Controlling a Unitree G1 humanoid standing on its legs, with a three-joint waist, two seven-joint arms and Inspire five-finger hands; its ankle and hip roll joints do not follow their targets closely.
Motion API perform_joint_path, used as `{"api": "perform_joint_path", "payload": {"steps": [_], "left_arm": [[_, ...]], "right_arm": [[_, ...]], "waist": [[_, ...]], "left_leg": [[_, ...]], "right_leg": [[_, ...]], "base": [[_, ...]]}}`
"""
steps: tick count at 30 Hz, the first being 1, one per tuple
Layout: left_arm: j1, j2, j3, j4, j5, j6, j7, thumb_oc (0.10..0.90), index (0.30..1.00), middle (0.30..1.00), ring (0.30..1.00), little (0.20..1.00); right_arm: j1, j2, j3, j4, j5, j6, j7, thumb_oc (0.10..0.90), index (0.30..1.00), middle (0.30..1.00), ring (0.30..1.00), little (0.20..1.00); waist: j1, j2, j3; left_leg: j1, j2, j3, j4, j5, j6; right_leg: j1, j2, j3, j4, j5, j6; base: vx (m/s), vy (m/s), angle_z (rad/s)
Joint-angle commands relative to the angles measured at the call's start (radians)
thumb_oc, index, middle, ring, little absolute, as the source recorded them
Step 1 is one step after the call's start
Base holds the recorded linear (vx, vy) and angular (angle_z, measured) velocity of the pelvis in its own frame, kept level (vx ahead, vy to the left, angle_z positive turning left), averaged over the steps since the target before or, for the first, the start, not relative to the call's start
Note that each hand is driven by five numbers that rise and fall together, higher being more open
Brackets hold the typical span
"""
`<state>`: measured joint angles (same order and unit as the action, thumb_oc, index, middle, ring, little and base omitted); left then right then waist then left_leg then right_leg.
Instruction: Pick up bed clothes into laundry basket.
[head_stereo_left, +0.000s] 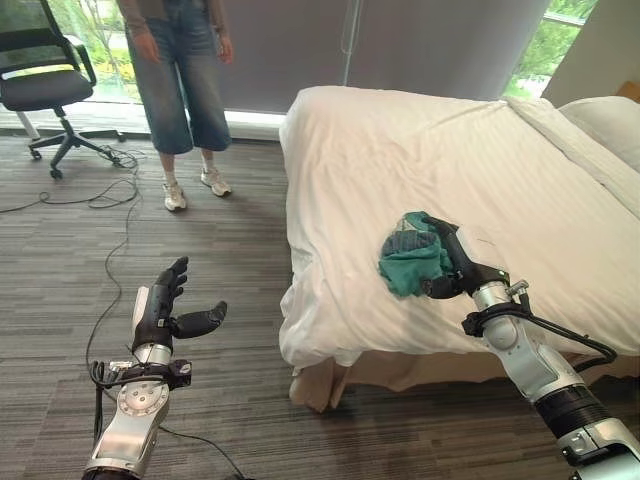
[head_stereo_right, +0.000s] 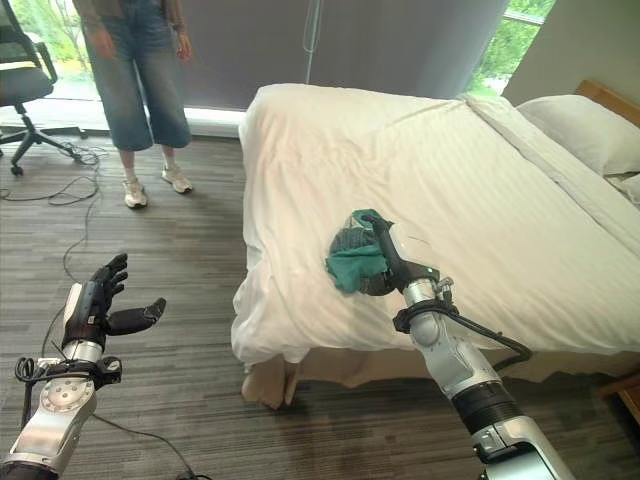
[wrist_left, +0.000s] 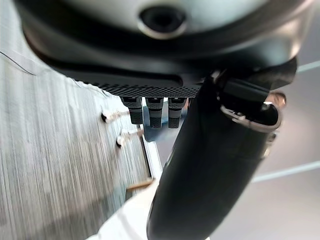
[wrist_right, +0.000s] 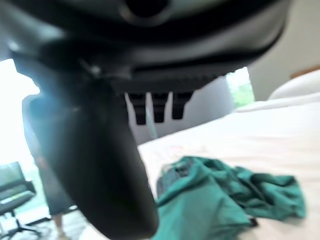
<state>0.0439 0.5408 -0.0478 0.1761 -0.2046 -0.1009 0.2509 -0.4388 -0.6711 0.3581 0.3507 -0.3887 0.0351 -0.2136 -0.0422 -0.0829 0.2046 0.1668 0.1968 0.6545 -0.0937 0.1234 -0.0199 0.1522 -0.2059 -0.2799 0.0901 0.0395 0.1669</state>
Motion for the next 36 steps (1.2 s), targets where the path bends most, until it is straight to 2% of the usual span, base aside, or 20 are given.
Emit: {"api": "perform_joint_path", "payload": {"steps": [1,3,4,5,6,8,11,12,21,27,30,32,36], "left_arm": [[-0.095,0.070,0.022,-0.127,0.030,-0.084,0.026,0.800,0.900,0.900,0.900,0.900],[-0.112,0.072,0.009,-0.121,0.019,-0.093,0.026,0.800,0.900,0.900,0.900,0.900],[-0.114,0.072,0.008,-0.119,0.018,-0.094,0.025,0.800,0.900,0.900,0.900,0.900],[-0.115,0.071,0.010,-0.110,0.018,-0.092,0.032,0.800,0.900,0.900,0.900,0.900],[-0.118,0.085,0.006,-0.114,0.022,-0.097,0.015,0.800,0.900,0.900,0.900,0.900],[-0.126,0.076,-0.005,-0.115,0.031,-0.100,0.019,0.800,0.900,0.900,0.900,0.900],[-0.114,0.062,-0.010,-0.117,0.035,-0.106,0.004,0.800,0.900,0.900,0.900,0.900],[-0.107,0.061,-0.012,-0.118,0.040,-0.107,0.000,0.800,0.900,0.900,0.900,0.900],[-0.083,0.069,-0.010,-0.117,0.029,-0.106,-0.015,0.800,0.900,0.900,0.900,0.900],[-0.116,0.103,-0.004,-0.115,0.024,-0.122,-0.013,0.800,0.900,0.900,0.900,0.900],[-0.131,0.111,-0.005,-0.107,0.029,-0.124,-0.005,0.800,0.900,0.900,0.900,0.900],[-0.129,0.113,-0.004,-0.106,0.032,-0.126,-0.003,0.800,0.900,0.900,0.900,0.900],[-0.145,0.119,-0.003,-0.091,0.021,-0.134,0.006,0.800,0.900,0.900,0.900,0.900]], "right_arm": [[-0.255,-0.027,-0.015,0.054,0.001,-0.023,-0.080,0.800,0.900,0.900,0.900,0.900],[-0.271,-0.041,-0.010,0.076,0.012,-0.021,-0.087,0.800,0.900,0.900,0.900,0.900],[-0.273,-0.042,-0.010,0.076,0.013,-0.021,-0.087,0.800,0.900,0.900,0.900,0.900],[-0.262,-0.038,-0.012,0.079,0.017,-0.016,-0.086,0.800,0.900,0.900,0.900,0.900],[-0.255,-0.032,-0.009,0.095,0.028,-0.013,-0.076,0.800,0.900,0.900,0.900,0.900],[-0.249,-0.036,-0.015,0.093,0.034,-0.007,-0.090,0.800,0.900,0.900,0.900,0.900],[-0.275,-0.053,-0.003,0.101,0.024,-0.016,-0.080,0.800,0.900,0.900,0.900,0.900],[-0.291,-0.055,0.002,0.105,0.027,-0.020,-0.081,0.800,0.900,0.900,0.900,0.900],[-0.388,-0.083,0.041,0.132,0.021,-0.023,-0.080,0.800,0.900,0.900,0.900,0.900],[-0.484,-0.087,0.075,0.167,0.027,-0.017,-0.089,0.800,0.900,0.900,0.900,0.900],[-0.503,-0.062,0.086,0.197,0.032,-0.014,-0.099,0.800,0.900,0.900,0.900,0.900],[-0.510,-0.057,0.090,0.205,0.034,-0.013,-0.100,0.800,0.900,0.900,0.900,0.900],[-0.548,-0.032,0.116,0.254,0.039,-0.014,-0.104,0.800,0.900,0.900,0.900,0.900]], "waist": [[0.000,-0.017,-0.012],[-0.038,-0.015,-0.004],[-0.039,-0.013,-0.005],[-0.050,-0.007,0.008],[-0.035,-0.020,0.009],[-0.043,-0.028,0.001],[-0.041,-0.021,-0.009],[-0.039,-0.021,-0.007],[-0.027,0.003,0.015],[-0.017,0.024,0.059],[-0.010,0.032,0.076],[-0.006,0.039,0.077],[0.008,0.058,0.113]], "left_leg": [[-0.036,0.035,-0.034,0.006,-0.164,-0.082],[-0.015,0.035,-0.052,0.006,-0.186,-0.094],[-0.017,0.036,-0.053,0.006,-0.188,-0.094],[-0.009,0.039,-0.069,0.006,-0.203,-0.094],[0.000,0.026,-0.082,0.006,-0.212,-0.093],[0.005,0.026,-0.091,0.006,-0.203,-0.100],[0.002,0.028,-0.105,0.006,-0.197,-0.101],[-0.011,0.032,-0.098,0.006,-0.172,-0.100],[-0.052,0.055,-0.122,0.006,-0.151,-0.120],[-0.128,0.069,-0.134,0.006,-0.131,-0.133],[-0.160,0.076,-0.135,0.006,-0.120,-0.138],[-0.159,0.079,-0.147,0.006,-0.135,-0.148],[-0.213,0.097,-0.150,0.006,-0.110,-0.162]], "right_leg": [[-0.077,-0.053,-0.058,-0.017,-0.077,-0.016],[-0.164,-0.037,-0.015,-0.158,-0.046,-0.007],[-0.161,-0.035,-0.017,-0.167,-0.041,-0.007],[-0.211,-0.045,0.031,-0.177,-0.054,0.006],[-0.212,-0.053,0.049,-0.177,-0.072,0.017],[-0.207,-0.045,0.053,-0.177,-0.053,0.015],[-0.189,-0.045,0.026,-0.177,-0.043,0.014],[-0.196,-0.043,0.017,-0.177,-0.027,0.007],[-0.190,-0.026,-0.017,-0.177,-0.029,-0.002],[-0.262,-0.025,-0.010,-0.177,-0.020,-0.002],[-0.297,-0.019,-0.001,-0.177,-0.013,-0.002],[-0.297,-0.017,0.004,-0.177,-0.028,0.007],[-0.352,-0.011,0.006,-0.177,-0.020,0.004]], "base": [[0.30,-0.107,-0.69],[0.27,-0.107,-0.39],[0.16,-0.036,-0.01],[0.18,-0.062,0.31],[0.18,-0.062,0.36],[0.24,-0.144,0.52],[0.18,-0.128,0.56],[0.18,-0.184,0.58],[0.09,-0.073,0.08],[-0.02,-0.029,0.11],[-0.01,-0.027,0.06],[0.06,-0.016,0.06],[-0.04,-0.053,-0.02]]}}
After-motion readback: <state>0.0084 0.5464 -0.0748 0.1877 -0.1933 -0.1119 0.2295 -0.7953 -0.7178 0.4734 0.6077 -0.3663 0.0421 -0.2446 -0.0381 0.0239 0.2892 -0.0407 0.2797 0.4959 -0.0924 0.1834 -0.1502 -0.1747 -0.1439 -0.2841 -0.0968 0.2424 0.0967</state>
